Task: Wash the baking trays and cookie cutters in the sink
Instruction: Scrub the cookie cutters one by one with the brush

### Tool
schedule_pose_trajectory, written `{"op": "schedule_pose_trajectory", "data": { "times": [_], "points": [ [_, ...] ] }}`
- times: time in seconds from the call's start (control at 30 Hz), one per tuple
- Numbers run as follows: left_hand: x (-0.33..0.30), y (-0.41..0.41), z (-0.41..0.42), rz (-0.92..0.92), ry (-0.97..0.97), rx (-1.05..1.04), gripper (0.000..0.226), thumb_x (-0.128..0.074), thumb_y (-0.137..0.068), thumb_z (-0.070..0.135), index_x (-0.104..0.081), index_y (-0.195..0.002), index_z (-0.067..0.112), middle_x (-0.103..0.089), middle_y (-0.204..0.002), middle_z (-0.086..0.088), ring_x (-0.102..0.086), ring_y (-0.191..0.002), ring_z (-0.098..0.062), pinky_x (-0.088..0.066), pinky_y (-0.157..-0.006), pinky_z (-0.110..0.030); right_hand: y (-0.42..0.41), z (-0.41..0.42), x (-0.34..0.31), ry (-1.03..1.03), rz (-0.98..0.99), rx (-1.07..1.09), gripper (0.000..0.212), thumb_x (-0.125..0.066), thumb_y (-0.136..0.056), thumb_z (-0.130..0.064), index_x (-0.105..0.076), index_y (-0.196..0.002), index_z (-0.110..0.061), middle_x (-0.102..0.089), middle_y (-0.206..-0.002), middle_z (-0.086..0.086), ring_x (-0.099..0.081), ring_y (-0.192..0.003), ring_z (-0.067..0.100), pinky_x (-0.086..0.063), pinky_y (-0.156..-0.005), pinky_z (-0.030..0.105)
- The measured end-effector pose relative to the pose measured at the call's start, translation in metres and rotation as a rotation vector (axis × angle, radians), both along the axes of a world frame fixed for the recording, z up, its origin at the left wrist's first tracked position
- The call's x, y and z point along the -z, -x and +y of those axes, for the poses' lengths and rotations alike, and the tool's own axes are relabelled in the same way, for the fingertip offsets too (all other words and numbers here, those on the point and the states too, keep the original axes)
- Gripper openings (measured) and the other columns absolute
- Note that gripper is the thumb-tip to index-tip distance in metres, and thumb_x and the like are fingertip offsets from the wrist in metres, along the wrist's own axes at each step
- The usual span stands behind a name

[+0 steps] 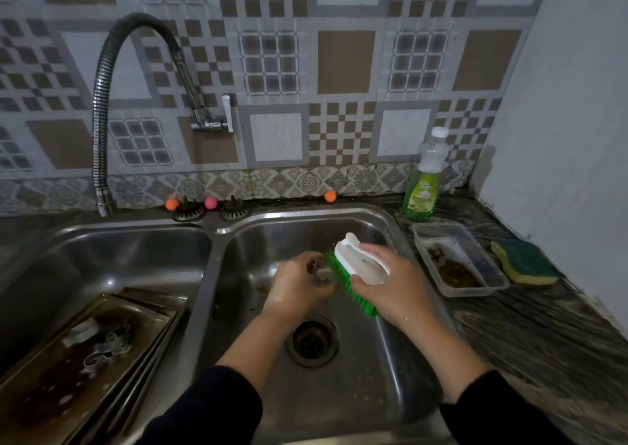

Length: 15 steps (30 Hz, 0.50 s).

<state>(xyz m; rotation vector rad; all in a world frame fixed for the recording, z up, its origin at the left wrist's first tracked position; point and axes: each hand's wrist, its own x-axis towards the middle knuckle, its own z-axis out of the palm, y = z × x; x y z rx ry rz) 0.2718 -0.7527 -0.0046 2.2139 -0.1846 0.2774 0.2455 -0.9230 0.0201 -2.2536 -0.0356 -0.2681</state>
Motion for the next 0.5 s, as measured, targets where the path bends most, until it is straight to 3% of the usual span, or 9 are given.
{"op": "schedule_pose_trajectory", "data": {
  "times": [0.07,0.17,0.3,0.43,0.5],
  "points": [
    [-0.002,-0.003,0.006,0.013,-0.044,-0.027,0.039,-0.083,-0.069,0.020,-0.069,-0.105,0.014,-0.072,-0.091,0.003,-0.066,-0.082,-0.009,-0.052,-0.076,-0.021,0.005,0.001,-0.001,-0.006,-0.050,0.003,0.056,-0.076,-0.075,-0.026,-0.057,-0.127,-0.035,-0.055,-0.117,-0.022,-0.047,-0.098,-0.005,-0.035,-0.069,0.002],
    [-0.006,-0.002,0.003,0.044,-0.080,0.034,0.035,-0.082,-0.067,0.020,-0.070,-0.099,0.013,-0.072,-0.087,0.001,-0.067,-0.081,-0.013,-0.053,-0.076,-0.030,0.002,0.012,-0.006,0.089,-0.057,-0.064,0.059,-0.076,-0.072,-0.028,-0.057,-0.127,-0.037,-0.059,-0.121,-0.015,-0.054,-0.103,0.005,-0.040,-0.078,0.015],
    [-0.007,-0.001,0.004,0.064,-0.064,-0.019,0.032,-0.081,-0.068,0.019,-0.068,-0.097,0.011,-0.070,-0.085,0.001,-0.066,-0.079,-0.015,-0.052,-0.072,-0.026,-0.010,0.024,-0.010,0.101,-0.047,-0.067,0.058,-0.075,-0.070,-0.028,-0.058,-0.124,-0.038,-0.062,-0.120,-0.013,-0.058,-0.107,0.011,-0.047,-0.084,0.024],
    [-0.005,-0.004,0.017,0.100,-0.104,-0.054,0.042,-0.081,-0.068,0.022,-0.067,-0.107,0.013,-0.070,-0.089,0.002,-0.066,-0.083,-0.013,-0.051,-0.075,-0.024,-0.005,0.025,-0.010,0.121,0.004,-0.167,0.057,-0.076,-0.072,-0.026,-0.058,-0.124,-0.038,-0.058,-0.115,-0.019,-0.054,-0.100,0.003,-0.042,-0.078,0.017],
    [-0.004,0.001,0.014,0.100,-0.134,-0.027,0.041,-0.079,-0.070,0.023,-0.067,-0.108,0.013,-0.071,-0.091,0.000,-0.067,-0.085,-0.015,-0.053,-0.079,-0.027,-0.010,0.026,-0.008,0.118,-0.012,-0.144,0.056,-0.076,-0.071,-0.024,-0.060,-0.123,-0.035,-0.061,-0.120,-0.015,-0.057,-0.104,0.007,-0.043,-0.080,0.018]
  ]
}}
